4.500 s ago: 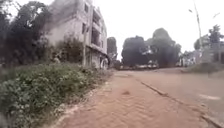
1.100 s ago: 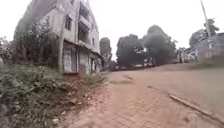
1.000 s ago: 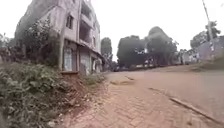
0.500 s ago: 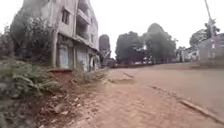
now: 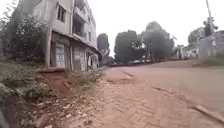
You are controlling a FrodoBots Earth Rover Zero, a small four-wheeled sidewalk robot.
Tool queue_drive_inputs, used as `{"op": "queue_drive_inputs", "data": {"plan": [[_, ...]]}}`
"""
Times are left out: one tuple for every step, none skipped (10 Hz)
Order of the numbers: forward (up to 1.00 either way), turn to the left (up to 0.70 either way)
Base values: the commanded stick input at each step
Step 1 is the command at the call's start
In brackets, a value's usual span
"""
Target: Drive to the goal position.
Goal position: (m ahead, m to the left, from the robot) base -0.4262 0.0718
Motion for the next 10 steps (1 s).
{"op": "queue_drive_inputs", "data": {"plan": [[0.0,-0.7],[0.0,-0.68],[0.0,-0.65],[0.0,-0.65],[0.0,-0.66],[0.0,-0.66],[0.0,-0.68],[0.0,-0.68],[0.0,-0.68],[0.0,-0.69]]}}
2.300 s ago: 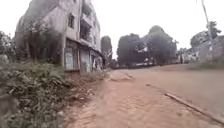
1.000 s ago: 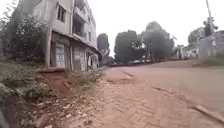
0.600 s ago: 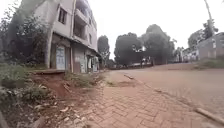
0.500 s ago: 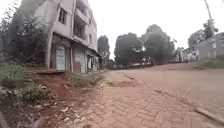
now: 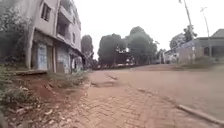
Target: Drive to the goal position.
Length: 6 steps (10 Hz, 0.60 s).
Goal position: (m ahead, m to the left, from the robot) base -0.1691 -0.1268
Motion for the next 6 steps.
{"op": "queue_drive_inputs", "data": {"plan": [[0.0,-0.69],[0.0,-0.68],[0.0,-0.68],[0.0,-0.68],[0.0,-0.69],[0.0,-0.68]]}}
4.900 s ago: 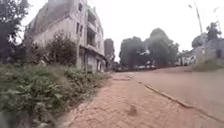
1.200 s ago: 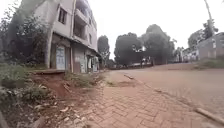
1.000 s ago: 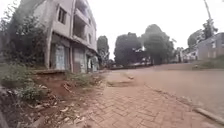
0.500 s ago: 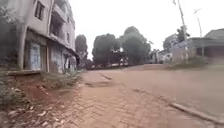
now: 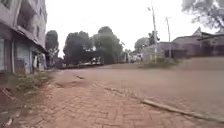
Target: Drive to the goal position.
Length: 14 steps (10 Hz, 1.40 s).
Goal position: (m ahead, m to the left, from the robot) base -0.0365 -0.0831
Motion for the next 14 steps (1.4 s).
{"op": "queue_drive_inputs", "data": {"plan": [[0.0,-0.68],[0.0,-0.69],[0.0,-0.68],[0.0,-0.68],[0.0,-0.68],[0.0,-0.68],[0.0,-0.68],[0.0,-0.68],[0.0,-0.68],[0.0,-0.68],[0.0,-0.68],[0.0,-0.68],[0.0,-0.68],[0.0,-0.68]]}}
